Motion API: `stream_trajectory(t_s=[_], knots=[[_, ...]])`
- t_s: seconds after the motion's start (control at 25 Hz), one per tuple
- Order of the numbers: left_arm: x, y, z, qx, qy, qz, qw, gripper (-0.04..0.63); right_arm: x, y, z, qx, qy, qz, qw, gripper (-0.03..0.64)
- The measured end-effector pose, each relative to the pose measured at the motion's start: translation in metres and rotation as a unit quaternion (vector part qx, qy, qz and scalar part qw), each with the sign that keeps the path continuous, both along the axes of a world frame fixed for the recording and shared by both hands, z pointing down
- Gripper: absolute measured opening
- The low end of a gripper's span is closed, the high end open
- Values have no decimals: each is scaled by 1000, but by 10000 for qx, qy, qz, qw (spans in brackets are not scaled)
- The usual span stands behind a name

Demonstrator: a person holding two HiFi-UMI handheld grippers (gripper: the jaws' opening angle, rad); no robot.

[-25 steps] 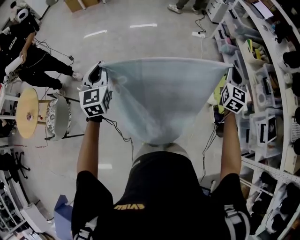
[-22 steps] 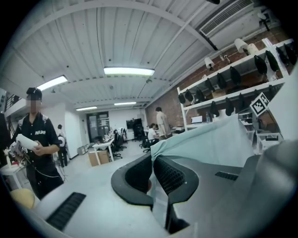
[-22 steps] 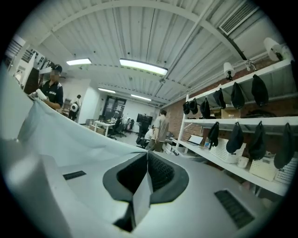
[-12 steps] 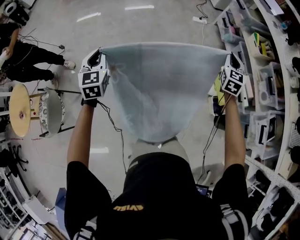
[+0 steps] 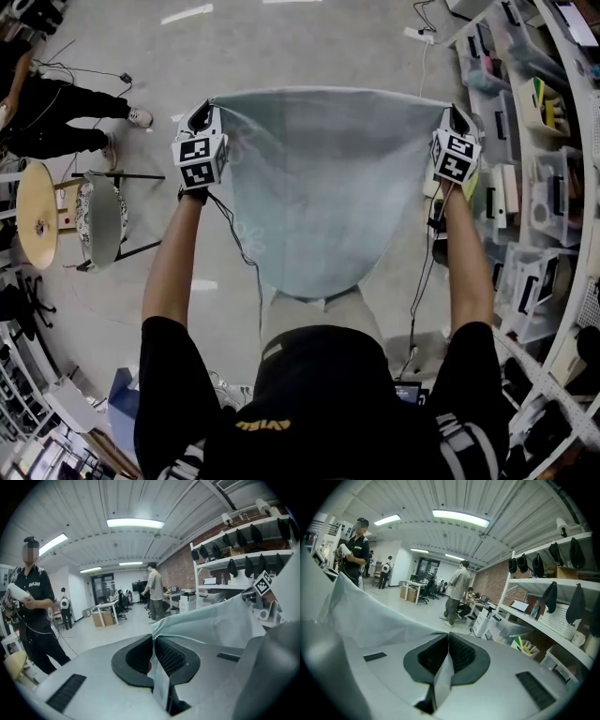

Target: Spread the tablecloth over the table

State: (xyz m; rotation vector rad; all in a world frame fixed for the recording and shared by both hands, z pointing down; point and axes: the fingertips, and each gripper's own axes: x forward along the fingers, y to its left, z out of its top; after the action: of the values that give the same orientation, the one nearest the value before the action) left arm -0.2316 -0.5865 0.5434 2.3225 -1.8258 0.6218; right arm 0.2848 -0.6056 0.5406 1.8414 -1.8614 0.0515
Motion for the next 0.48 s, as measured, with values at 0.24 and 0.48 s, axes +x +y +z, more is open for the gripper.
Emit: stream_trajectory(t_s=[0.24, 0.48], knots=[[-8, -15, 61, -429, 15, -137, 9990, 26, -13, -19, 51, -185, -4, 12, 9998, 9], [-3, -15, 111, -770, -115, -240, 9967, 32, -20, -21, 92, -360, -1, 49, 9993, 9]])
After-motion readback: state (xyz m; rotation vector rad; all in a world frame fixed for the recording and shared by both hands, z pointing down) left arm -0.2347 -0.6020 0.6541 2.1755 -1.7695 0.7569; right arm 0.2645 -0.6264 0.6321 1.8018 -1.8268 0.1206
